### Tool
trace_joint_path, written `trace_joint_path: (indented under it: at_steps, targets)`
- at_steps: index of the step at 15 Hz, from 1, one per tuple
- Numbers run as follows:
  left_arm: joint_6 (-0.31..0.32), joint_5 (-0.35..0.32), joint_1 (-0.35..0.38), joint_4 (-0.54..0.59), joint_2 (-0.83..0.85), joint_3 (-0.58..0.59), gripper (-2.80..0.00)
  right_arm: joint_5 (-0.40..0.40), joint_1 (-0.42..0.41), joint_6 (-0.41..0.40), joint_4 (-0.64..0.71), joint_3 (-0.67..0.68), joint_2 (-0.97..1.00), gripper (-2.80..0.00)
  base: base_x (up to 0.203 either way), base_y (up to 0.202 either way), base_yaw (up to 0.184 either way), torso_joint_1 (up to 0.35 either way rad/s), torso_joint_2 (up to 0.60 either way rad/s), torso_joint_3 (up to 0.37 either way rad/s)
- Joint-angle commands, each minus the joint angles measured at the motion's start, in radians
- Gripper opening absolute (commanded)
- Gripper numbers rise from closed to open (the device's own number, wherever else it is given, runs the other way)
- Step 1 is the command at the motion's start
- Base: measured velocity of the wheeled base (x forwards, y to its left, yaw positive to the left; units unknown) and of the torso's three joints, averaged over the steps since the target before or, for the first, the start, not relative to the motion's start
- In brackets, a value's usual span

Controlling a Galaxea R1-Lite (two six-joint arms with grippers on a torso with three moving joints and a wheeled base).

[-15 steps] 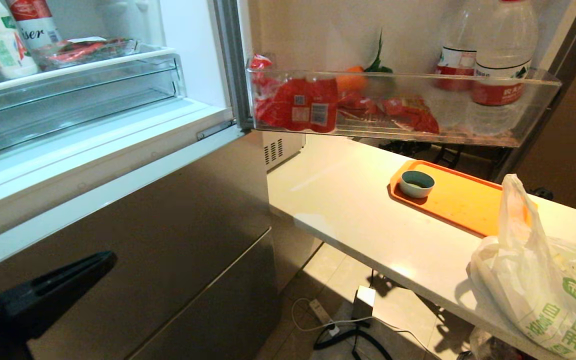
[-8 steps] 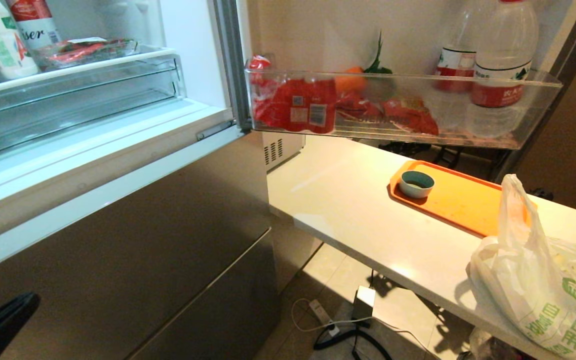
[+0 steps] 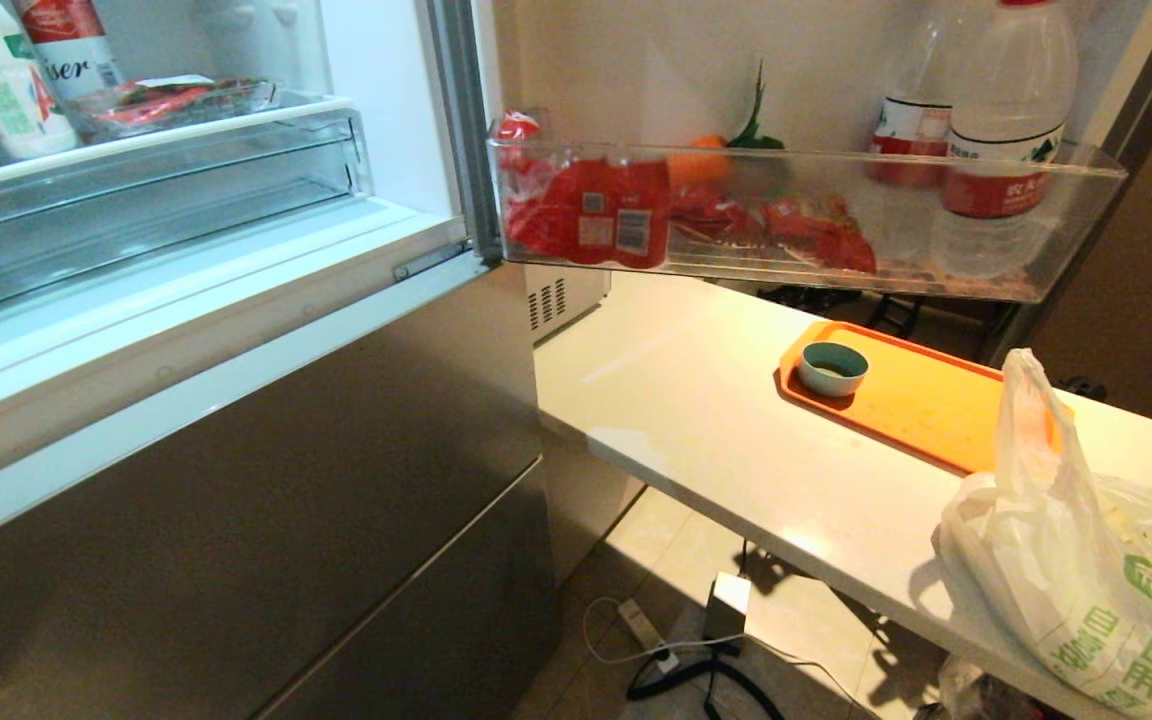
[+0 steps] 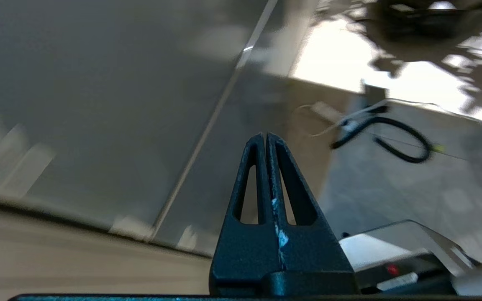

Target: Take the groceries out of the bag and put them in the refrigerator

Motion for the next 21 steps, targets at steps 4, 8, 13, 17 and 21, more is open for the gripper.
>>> trace_joint_path:
  at_steps: [4,8,13,17,21]
  targets:
    - [0.029,-0.050,0.139,0.010,-0.199,0.004,-2.80,0.000,0.001,0.004,0.001,0.000,0.000,-2.80,0.000,0.000,0.000,0.000,0.00,0.000]
    - [-0.044,-0.053,0.116,0.040,-0.321,0.011,-2.80,-0.004,0.001,-0.011,0.001,0.000,0.000,-2.80,0.000,0.000,0.000,0.000,0.00,0.000]
    - [-0.160,-0.019,0.116,0.040,-0.322,0.011,-2.80,-0.105,-0.001,0.030,0.021,-0.170,0.180,-2.80,0.000,0.000,0.000,0.000,0.00,0.000]
    - [-0.176,-0.010,0.116,0.038,-0.322,0.011,-2.80,-0.184,-0.002,0.265,0.012,-0.284,0.585,-2.80,0.000,0.000,0.000,0.000,0.00,0.000]
    - [-0.176,-0.010,0.114,0.038,-0.322,0.011,-2.80,-0.221,-0.039,0.481,-0.152,-0.353,0.980,-2.80,0.000,0.000,0.000,0.000,0.00,0.000]
